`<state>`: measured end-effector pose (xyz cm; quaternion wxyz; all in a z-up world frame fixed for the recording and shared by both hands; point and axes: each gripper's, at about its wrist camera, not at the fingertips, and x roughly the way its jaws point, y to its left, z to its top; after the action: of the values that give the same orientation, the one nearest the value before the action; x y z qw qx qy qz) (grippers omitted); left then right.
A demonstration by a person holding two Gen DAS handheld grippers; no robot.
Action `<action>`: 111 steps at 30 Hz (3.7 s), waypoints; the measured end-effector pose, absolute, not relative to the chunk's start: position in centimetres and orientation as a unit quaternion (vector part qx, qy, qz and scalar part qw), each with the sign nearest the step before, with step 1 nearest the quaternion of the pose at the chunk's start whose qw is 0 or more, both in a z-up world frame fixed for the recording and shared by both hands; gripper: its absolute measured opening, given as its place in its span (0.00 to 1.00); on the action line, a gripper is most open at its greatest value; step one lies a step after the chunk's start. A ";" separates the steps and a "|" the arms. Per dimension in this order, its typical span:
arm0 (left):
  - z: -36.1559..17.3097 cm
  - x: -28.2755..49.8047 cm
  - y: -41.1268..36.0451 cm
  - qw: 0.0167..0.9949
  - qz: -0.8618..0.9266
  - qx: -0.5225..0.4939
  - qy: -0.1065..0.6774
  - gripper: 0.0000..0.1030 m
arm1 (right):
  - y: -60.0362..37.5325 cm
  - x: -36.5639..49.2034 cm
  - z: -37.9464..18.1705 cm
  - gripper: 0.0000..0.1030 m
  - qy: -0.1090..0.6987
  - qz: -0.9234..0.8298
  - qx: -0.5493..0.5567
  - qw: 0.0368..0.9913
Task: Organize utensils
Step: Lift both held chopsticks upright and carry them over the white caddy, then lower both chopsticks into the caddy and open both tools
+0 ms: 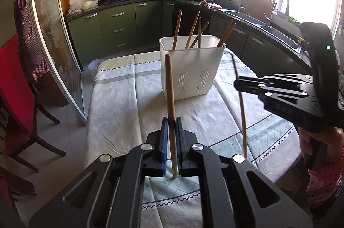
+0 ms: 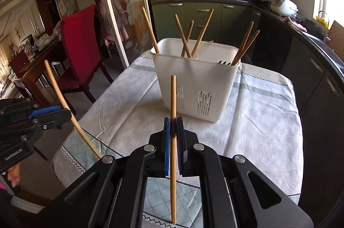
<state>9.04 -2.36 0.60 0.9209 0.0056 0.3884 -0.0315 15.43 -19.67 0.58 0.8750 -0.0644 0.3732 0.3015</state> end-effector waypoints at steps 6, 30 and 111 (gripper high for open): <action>0.5 8.9 -2.6 0.922 -0.033 0.011 0.387 0.07 | -23.4 11.6 2.9 0.06 0.335 0.293 -0.054 0.894; 1.1 8.6 -2.8 0.925 -0.038 0.016 0.378 0.06 | -26.5 8.6 4.3 0.06 0.315 0.299 -0.037 0.900; 5.5 4.6 2.6 0.973 0.009 -0.053 0.226 0.60 | -22.4 29.1 14.9 0.07 0.260 0.246 0.048 0.933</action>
<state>4.57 2.65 5.46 0.9725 -0.0533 0.2265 0.0085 29.12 -22.43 14.93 0.9325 0.0476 0.2601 0.2459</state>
